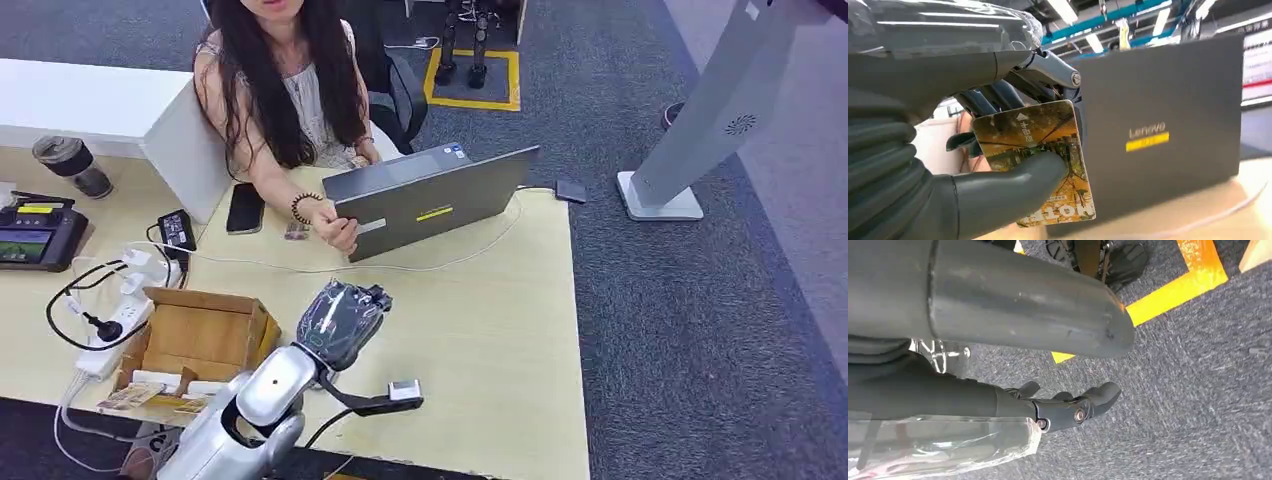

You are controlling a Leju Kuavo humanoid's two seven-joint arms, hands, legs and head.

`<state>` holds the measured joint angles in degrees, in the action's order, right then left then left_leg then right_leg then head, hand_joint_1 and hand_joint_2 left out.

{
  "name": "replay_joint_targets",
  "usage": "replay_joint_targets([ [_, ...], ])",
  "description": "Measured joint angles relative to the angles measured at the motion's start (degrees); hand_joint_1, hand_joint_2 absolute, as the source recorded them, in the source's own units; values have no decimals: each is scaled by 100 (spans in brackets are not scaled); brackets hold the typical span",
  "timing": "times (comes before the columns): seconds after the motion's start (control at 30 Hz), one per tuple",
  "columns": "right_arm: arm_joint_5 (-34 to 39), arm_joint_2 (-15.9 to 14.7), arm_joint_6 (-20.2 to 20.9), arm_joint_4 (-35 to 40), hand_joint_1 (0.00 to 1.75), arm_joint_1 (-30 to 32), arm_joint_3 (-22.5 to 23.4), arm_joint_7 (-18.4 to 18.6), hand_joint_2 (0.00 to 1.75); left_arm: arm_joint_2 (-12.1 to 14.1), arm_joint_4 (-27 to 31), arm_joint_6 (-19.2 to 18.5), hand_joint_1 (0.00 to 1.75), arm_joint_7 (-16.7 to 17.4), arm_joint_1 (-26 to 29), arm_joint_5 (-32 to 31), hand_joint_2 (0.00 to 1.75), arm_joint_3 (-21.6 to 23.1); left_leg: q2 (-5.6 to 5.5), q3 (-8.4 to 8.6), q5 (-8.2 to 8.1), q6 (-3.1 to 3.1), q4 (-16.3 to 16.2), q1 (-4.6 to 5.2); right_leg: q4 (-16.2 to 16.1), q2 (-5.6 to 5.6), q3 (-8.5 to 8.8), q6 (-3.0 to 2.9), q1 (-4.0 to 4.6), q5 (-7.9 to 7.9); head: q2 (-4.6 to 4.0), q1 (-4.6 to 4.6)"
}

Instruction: Pass the card to the sensor for recognition and then transmit it.

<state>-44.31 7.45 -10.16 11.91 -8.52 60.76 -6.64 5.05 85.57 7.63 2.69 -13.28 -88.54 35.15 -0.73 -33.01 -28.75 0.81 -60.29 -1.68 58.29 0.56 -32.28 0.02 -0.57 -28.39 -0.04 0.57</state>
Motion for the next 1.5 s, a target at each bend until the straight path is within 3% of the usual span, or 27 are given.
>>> replay_joint_targets([
  [0.43,26,-41,0,2,0,78,120,-15,0,131,-564,-407,175,759,25,-131,175,-13,-1,0,1,0,0,0,1,-2,0,0,0,0,0,2],
  [0.77,92,-57,0,2,0,112,133,-17,0,164,-684,-322,175,866,109,28,175,-220,-1,-2,0,0,0,0,0,-2,0,0,0,0,0,2],
  [0.8,-13,-55,0,2,0,127,133,-112,0,175,-684,-291,175,960,162,48,175,-289,-2,-8,0,0,3,0,3,-3,2,0,0,0,0,4],
  [0.83,-301,51,4,53,0,273,70,-335,0,195,-667,-177,175,1287,348,24,175,-459,0,9,-3,1,6,0,-1,0,-2,-1,-1,-4,0,9],
  [0.87,-483,224,41,388,0,643,-108,-462,0,201,-597,69,175,1733,631,2,175,-661,13,33,-26,8,11,-2,-8,14,3,-8,3,-28,0,6],
  [0.9,-361,402,143,1043,0,1179,-436,-331,0,229,-545,399,175,2010,916,-11,175,-936,14,78,-64,1,11,1,-21,17,24,1,-8,-65,0,8],
  [0.93,42,501,567,1957,0,1981,-880,88,0,256,-540,694,175,2077,1192,-28,175,-1105,-20,112,-90,-33,12,15,-16,-16,101,31,-15,-116,0,11],
  [0.97,750,678,1279,3071,0,2744,-1471,886,0,273,-538,890,175,2064,1429,-53,175,-1255,-88,127,-100,-42,16,46,14,-88,167,19,-45,-147,0,46],
  [1.0,1621,723,1880,3980,0,3443,-2055,1930,0,308,-538,977,175,2075,1624,-33,175,-1386,-95,118,-101,-44,28,57,41,-92,157,15,-48,-152,0,28],
  [1.03,2344,794,1820,4700,0,3902,-2751,2795,0,348,-542,975,175,2077,1752,-17,175,-1527,-50,72,-115,-17,48,49,42,-45,121,-2,-44,-144,0,6],
  [1.07,2776,725,1394,5292,0,4146,-3547,3351,0,367,-540,977,175,2077,1804,-17,175,-1630,13,67,-120,8,57,34,27,15,94,-14,-31,-138,0,-11],
  [1.1,3055,697,602,5772,0,4294,-4449,3585,0,367,-540,957,175,2077,1807,-18,175,-1691,36,74,-131,19,56,24,9,29,89,-21,-19,-139,0,6],
  [1.17,3253,691,-576,6326,0,4414,-5748,3223,0,361,-540,900,175,2077,1837,-17,175,-1760,32,102,-134,11,54,27,-1,25,87,-14,-23,-145,0,9],
  [1.2,3292,686,-467,6543,0,4440,-6218,3125,0,365,-540,881,175,2079,1864,-17,175,-1788,17,114,-132,10,54,29,0,19,101,-4,-25,-151,0,8],
  [1.27,3274,583,749,6910,0,4550,-6686,3023,0,361,-540,854,175,2085,1910,-15,175,-1829,5,121,-114,8,57,34,7,7,115,-6,-31,-149,0,-20],
  [1.3,3255,555,1037,7038,0,4615,-6747,2983,0,363,-540,850,175,2085,1915,-4,175,-1836,2,123,-113,9,57,31,7,1,118,-11,-28,-145,0,9],
  [1.5,3244,564,446,7532,0,4816,-7023,2901,0,361,-540,859,175,2103,1927,33,175,-1860,5,128,-114,9,58,38,8,6,123,-19,-33,-139,0,0],
])
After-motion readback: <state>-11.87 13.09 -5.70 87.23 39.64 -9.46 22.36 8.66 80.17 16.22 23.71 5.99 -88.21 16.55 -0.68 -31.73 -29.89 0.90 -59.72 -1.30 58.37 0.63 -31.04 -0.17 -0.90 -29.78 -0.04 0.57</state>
